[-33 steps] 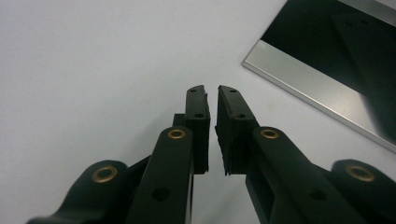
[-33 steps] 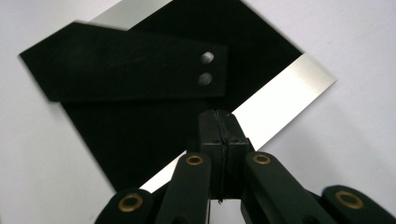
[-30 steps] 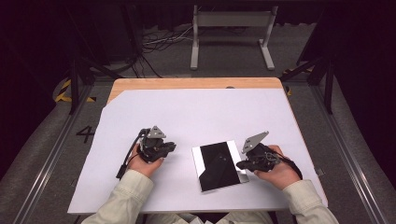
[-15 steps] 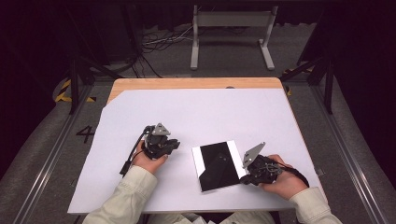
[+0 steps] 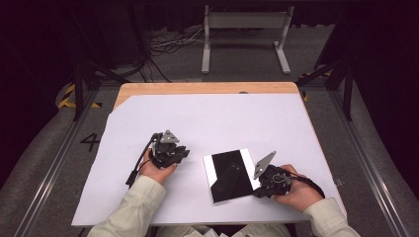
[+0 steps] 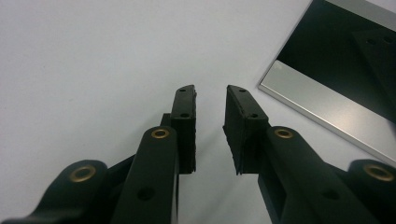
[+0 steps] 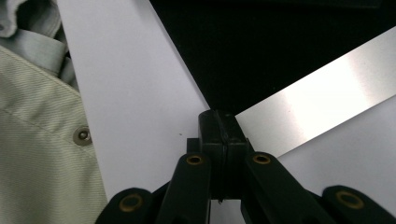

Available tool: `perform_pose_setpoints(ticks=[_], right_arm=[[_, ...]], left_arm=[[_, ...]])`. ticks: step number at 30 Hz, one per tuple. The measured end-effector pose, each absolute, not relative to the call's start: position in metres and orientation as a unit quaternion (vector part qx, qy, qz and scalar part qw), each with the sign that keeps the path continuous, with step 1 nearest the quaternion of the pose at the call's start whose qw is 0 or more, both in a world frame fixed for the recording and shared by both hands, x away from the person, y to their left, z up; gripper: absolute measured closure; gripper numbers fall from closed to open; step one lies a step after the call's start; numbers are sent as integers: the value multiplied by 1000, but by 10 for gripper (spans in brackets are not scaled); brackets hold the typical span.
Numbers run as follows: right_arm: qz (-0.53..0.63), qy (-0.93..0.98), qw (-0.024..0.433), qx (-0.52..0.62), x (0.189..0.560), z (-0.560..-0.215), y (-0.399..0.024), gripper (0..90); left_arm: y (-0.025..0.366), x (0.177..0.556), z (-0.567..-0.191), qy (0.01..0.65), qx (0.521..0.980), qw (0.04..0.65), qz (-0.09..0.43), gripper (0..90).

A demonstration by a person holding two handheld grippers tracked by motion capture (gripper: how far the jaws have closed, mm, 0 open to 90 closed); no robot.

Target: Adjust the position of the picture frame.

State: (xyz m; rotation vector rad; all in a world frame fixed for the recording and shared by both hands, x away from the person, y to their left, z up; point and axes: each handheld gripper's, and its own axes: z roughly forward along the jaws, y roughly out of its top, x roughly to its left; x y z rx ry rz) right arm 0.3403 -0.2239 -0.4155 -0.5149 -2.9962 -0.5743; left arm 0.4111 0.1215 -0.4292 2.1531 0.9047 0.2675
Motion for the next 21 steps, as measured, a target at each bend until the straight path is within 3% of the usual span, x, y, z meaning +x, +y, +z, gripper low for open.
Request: perform_pose_setpoints(ticks=[9,21], right_arm=[[-184,-966,-15,-180,346,-415,-222,900],[-243,-924,-116,-270,370,-423,-223,900]], left_arm=[[126,411,-430,363,842,384,110,783],[130,416,-433,382,834,382,115,830]])
